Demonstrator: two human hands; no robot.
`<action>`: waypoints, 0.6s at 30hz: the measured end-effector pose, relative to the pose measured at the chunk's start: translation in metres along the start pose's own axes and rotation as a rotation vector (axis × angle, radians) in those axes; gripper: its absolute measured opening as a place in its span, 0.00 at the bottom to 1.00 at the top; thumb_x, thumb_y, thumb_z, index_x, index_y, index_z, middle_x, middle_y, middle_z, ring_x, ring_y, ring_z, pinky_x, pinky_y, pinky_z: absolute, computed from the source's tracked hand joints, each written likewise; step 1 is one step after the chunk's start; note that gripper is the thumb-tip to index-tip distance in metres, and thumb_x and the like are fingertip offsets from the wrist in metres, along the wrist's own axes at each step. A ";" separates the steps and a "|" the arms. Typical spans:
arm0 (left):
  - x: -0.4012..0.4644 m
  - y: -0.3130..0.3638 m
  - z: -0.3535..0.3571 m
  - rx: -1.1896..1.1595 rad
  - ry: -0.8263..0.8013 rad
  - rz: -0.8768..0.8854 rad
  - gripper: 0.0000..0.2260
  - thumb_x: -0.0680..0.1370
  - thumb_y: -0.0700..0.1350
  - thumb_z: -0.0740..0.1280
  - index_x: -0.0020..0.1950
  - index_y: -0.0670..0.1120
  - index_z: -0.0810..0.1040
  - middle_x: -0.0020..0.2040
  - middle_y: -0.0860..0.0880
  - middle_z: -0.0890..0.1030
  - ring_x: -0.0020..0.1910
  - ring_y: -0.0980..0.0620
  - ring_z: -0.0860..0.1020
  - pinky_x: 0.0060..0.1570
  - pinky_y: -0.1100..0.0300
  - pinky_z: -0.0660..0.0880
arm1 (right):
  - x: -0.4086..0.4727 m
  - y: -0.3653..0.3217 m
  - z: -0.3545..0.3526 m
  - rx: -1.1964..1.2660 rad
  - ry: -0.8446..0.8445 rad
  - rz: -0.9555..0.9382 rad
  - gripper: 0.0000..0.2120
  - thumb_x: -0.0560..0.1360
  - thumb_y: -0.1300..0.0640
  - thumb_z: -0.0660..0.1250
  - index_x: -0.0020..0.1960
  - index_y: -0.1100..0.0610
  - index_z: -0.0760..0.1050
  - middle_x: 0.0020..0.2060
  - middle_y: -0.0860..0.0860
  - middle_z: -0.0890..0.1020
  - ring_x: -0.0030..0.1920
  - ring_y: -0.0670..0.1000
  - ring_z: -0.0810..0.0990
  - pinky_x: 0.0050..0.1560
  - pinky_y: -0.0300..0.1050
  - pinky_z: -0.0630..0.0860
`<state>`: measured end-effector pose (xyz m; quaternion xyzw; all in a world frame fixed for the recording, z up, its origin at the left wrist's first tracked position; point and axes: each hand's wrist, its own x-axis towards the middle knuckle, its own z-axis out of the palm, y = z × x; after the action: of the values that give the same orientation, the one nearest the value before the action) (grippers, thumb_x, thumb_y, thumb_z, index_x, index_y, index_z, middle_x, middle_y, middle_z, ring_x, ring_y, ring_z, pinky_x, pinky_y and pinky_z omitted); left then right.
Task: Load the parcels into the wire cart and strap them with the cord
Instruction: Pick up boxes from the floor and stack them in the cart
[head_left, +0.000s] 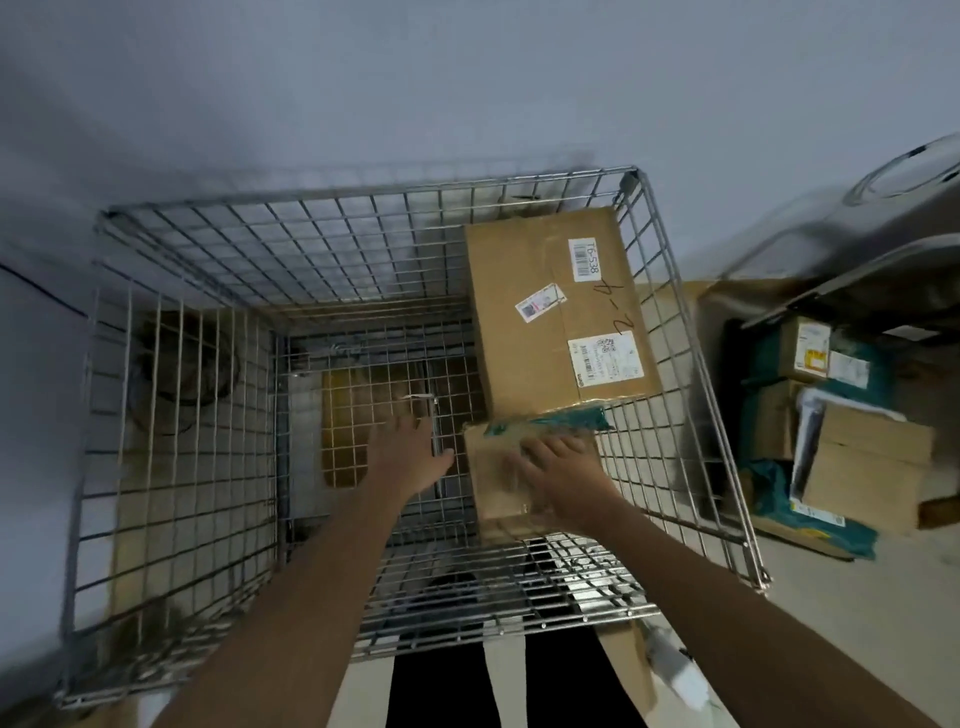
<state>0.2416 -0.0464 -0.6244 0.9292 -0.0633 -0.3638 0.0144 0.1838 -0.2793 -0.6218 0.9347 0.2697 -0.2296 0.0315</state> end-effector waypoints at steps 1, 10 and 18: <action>0.012 0.001 0.010 0.005 -0.006 -0.013 0.31 0.78 0.63 0.57 0.75 0.45 0.61 0.74 0.40 0.64 0.72 0.40 0.64 0.70 0.43 0.62 | 0.008 0.002 0.021 -0.019 -0.018 -0.006 0.40 0.62 0.29 0.70 0.65 0.53 0.74 0.59 0.55 0.80 0.59 0.56 0.79 0.59 0.57 0.74; 0.094 0.025 0.128 -0.072 -0.066 0.011 0.27 0.78 0.62 0.59 0.68 0.45 0.70 0.64 0.43 0.74 0.63 0.43 0.73 0.63 0.46 0.70 | 0.061 0.063 0.178 -0.014 -0.153 0.132 0.29 0.66 0.58 0.72 0.66 0.52 0.72 0.64 0.56 0.75 0.66 0.62 0.72 0.67 0.63 0.64; 0.133 0.045 0.189 -0.024 -0.100 0.004 0.27 0.77 0.63 0.58 0.68 0.46 0.69 0.65 0.44 0.73 0.64 0.43 0.71 0.62 0.49 0.66 | 0.090 0.098 0.248 0.179 -0.023 0.289 0.23 0.68 0.61 0.74 0.63 0.56 0.77 0.63 0.56 0.78 0.62 0.60 0.76 0.61 0.55 0.71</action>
<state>0.2056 -0.1047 -0.8495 0.9095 -0.0616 -0.4106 0.0230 0.2003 -0.3642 -0.8894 0.9600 0.1105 -0.2567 -0.0162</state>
